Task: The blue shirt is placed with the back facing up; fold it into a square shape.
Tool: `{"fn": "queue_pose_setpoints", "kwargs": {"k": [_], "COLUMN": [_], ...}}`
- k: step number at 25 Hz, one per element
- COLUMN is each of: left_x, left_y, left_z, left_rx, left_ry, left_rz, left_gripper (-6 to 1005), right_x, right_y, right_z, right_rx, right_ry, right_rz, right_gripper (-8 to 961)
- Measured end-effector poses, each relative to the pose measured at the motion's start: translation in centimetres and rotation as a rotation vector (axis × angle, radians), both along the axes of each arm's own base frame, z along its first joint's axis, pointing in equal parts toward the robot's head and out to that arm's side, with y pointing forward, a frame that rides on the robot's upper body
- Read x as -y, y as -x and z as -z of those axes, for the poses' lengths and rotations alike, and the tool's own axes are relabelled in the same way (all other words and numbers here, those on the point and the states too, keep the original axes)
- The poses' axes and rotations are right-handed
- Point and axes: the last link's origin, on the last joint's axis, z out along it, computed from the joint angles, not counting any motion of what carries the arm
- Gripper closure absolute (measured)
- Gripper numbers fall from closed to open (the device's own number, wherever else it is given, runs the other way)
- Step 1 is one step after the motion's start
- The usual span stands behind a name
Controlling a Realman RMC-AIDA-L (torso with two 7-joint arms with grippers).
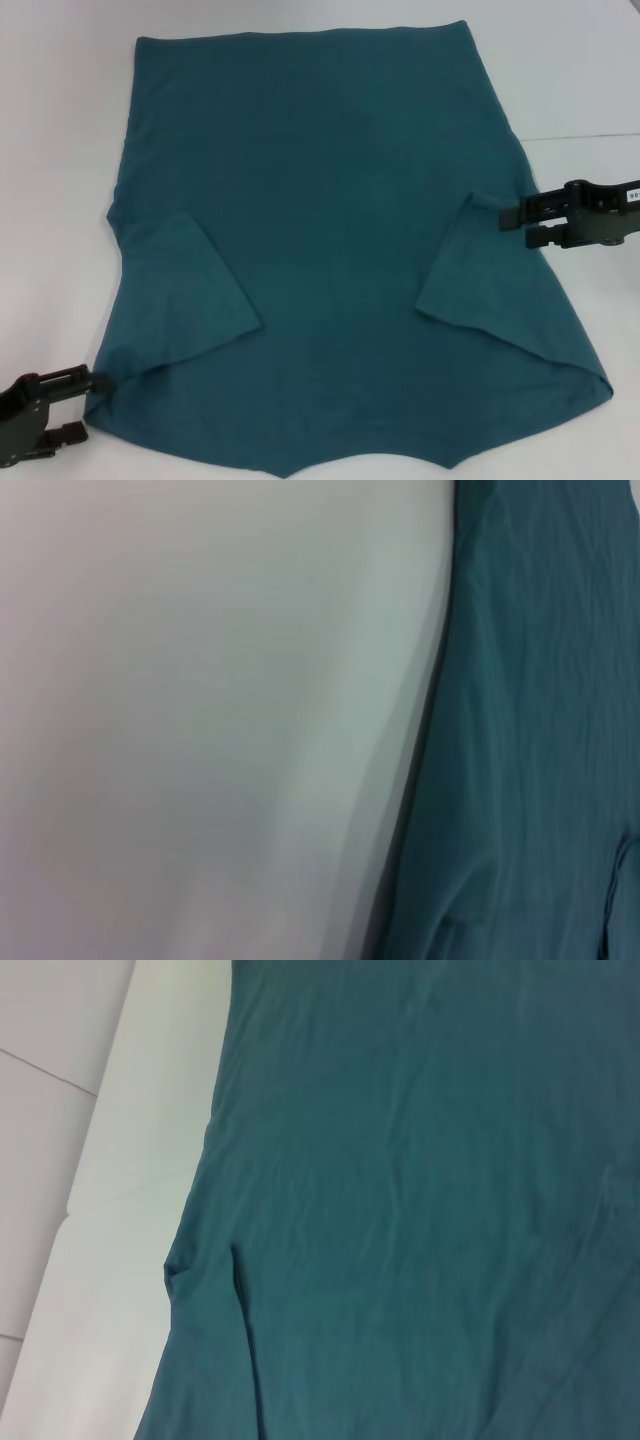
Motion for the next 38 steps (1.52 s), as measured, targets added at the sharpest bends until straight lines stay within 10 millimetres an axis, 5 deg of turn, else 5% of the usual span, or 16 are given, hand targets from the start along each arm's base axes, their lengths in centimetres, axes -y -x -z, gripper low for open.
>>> {"fn": "queue_pose_setpoints", "kwargs": {"k": [20,28,38], "left_x": [-2.4,-2.5,-2.6], "left_y": [-1.4,-1.5,-1.9], "left_z": [1.5,1.4,1.1], "left_rx": [0.03,0.043,0.05], "left_ry": [-0.01,-0.027,-0.037], "left_rz": [0.012,0.012,0.065], "left_gripper": [140,300,690], "right_x": [0.0,0.1,1.1], "right_y": [0.0,-0.1,-1.7], "right_z": [-0.1,-0.2,-0.6], "right_rx": [-0.004,0.01,0.021], "right_ry": [-0.005,0.002,-0.003], "right_rz": [-0.003,-0.02,0.003], "right_gripper": [309,309,309]}}
